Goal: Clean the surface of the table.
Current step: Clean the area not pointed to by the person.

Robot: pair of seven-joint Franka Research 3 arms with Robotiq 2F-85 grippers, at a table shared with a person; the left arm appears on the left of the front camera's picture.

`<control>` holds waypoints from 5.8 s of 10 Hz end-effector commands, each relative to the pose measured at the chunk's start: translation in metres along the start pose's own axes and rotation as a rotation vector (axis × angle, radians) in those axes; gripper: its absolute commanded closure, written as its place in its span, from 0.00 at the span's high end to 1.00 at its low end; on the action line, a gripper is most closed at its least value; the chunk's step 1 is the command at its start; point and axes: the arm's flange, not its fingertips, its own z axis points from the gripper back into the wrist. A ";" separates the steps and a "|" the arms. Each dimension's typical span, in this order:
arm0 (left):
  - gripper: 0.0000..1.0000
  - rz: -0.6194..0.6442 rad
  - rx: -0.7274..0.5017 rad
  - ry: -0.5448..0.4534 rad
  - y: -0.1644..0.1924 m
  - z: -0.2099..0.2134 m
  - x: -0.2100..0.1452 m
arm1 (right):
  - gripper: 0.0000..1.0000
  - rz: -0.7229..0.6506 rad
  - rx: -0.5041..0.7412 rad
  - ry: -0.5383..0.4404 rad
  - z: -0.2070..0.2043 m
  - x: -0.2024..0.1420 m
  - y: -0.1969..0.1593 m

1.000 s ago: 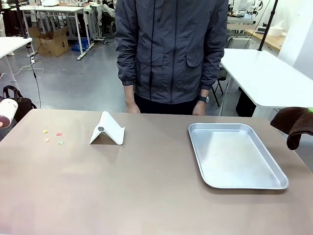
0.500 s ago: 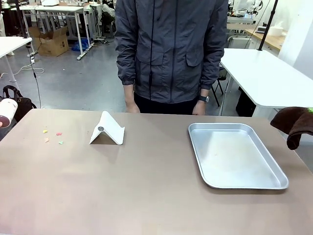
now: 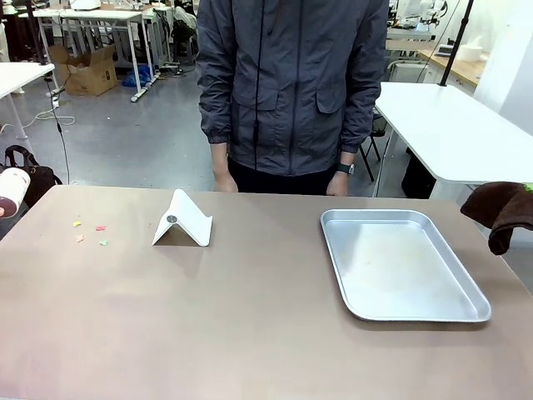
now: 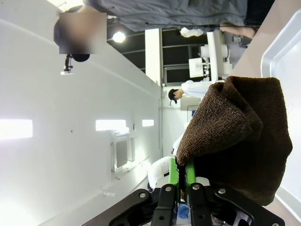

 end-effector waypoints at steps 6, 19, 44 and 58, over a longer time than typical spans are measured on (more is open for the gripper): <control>0.19 -0.039 0.444 -0.148 -0.040 -0.062 -0.004 | 0.06 -0.017 0.014 0.003 0.000 0.001 0.006; 0.19 -0.066 0.752 -0.119 0.009 -0.101 0.078 | 0.06 -0.017 0.014 0.003 0.000 0.001 0.006; 0.19 -0.237 0.146 0.213 -0.037 -0.054 -0.038 | 0.06 -0.017 0.014 0.003 0.000 0.001 0.006; 0.19 -0.127 0.202 0.088 -0.008 -0.029 -0.016 | 0.06 -0.017 0.014 0.003 0.000 0.001 0.006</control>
